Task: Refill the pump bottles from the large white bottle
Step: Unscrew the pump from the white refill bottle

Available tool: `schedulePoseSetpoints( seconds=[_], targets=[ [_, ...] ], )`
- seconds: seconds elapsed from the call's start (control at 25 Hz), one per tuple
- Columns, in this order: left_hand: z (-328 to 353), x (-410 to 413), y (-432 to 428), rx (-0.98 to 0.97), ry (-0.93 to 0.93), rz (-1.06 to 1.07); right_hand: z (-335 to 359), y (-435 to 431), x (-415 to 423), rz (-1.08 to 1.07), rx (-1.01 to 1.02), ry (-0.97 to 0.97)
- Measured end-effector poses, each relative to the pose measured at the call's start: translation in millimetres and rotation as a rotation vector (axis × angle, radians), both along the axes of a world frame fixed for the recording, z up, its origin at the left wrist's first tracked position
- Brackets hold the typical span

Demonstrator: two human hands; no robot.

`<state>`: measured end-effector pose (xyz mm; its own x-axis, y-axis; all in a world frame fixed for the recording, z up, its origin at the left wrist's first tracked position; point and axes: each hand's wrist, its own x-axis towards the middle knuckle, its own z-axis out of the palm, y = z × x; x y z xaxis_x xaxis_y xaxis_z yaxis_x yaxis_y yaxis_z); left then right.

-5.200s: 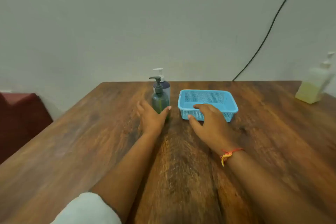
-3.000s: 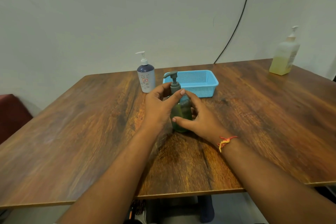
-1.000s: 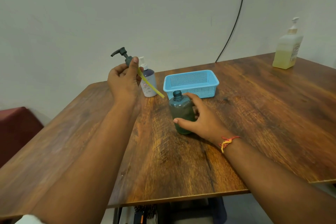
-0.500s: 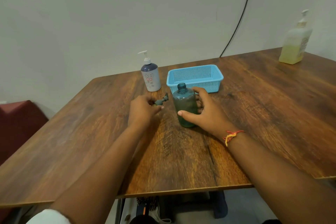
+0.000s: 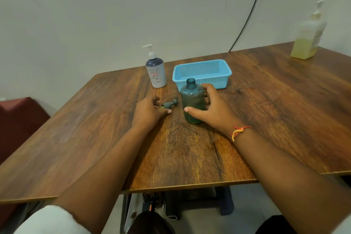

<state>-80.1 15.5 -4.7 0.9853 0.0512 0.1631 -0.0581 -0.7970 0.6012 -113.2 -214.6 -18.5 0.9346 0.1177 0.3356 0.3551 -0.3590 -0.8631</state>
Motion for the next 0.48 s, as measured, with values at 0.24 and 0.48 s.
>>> schedulePoseSetpoints(
  seconds=[0.24,0.48],
  targets=[
    [19,-49,-20,-0.115,-0.377,0.182,5,-3,-5,0.039,-0.025,0.037],
    [47,-117,-105,-0.395,-0.646,-0.177,24,-32,-18,-0.163,0.244,-0.057]
  ],
)
